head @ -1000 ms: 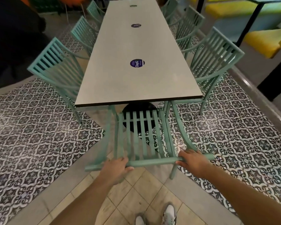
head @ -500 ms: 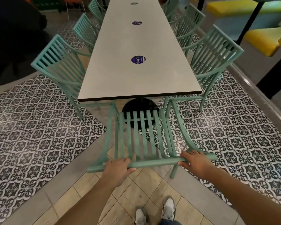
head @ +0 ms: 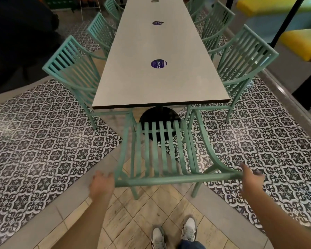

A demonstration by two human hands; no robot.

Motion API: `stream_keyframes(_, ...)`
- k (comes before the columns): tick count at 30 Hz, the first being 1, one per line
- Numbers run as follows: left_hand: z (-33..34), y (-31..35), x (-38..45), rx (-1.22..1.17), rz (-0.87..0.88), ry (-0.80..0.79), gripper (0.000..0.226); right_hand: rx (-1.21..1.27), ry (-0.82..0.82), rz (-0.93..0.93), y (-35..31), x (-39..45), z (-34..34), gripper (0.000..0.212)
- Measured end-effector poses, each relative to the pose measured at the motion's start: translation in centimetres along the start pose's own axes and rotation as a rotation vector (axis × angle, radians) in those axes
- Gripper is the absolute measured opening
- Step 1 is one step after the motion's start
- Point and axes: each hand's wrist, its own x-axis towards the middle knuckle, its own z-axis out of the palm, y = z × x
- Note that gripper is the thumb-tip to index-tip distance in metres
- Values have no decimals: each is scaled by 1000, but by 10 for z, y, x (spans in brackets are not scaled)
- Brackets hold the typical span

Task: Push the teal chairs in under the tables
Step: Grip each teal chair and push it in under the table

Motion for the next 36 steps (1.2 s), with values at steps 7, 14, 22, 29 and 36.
stream_keyframes(7, -11, -1, -10, -1015, -532, -461, 37, 258, -226, 214, 8, 3, 7, 12)
stream_keyframes(14, -18, 7, -12, -1002, -521, -423, 33, 213, -242, 184, 9, -5, 4, 12)
stream_keyframes(22, -20, 1, -13, -971, -518, -401, 33, 192, -220, 181, 12, -23, 5, 14)
stream_keyframes(29, -22, -4, -12, -957, -507, -414, 30, 242, -214, 189, 12, -28, 4, 15)
stream_keyframes(36, -22, -8, -15, -909, -518, -454, 25, 222, -181, 162, 16, -22, 2, 18)
